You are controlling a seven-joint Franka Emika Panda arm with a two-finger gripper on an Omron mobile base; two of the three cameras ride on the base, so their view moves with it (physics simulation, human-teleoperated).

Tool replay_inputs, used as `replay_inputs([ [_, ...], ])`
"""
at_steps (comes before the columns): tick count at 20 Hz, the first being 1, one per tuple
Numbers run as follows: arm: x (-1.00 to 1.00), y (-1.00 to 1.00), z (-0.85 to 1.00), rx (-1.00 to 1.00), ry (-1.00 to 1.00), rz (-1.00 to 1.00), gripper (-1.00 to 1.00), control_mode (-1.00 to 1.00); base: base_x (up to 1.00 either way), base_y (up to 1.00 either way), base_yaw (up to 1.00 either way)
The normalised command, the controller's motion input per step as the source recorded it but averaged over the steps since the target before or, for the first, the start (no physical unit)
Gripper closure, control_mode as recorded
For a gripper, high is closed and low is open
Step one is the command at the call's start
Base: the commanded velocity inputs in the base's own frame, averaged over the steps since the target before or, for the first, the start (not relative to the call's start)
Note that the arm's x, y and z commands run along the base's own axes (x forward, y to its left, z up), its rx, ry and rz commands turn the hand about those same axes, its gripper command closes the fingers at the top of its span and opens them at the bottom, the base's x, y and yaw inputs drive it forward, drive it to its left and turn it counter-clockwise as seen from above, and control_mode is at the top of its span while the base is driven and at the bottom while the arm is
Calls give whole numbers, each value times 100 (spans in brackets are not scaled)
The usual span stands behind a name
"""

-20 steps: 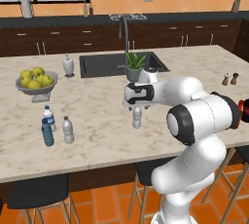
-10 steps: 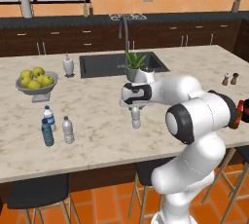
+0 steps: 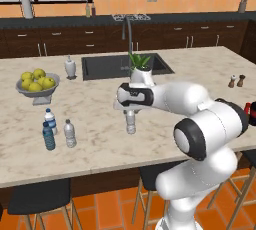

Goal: Move the plastic bottles in the middle to the plastics group, and the glass bottles in the middle to the glass group.

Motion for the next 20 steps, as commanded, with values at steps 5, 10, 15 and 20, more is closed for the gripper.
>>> replay_inputs([
  [5,1,100,8,0,0,0,100,-100,0,0,0],
  [10,12,97,0,3,0,-2,100,-100,0,0,0],
  [15,28,71,3,11,1,-1,100,-100,0,0,0],
  [20,21,70,-7,11,2,0,100,-100,0,0,0],
])
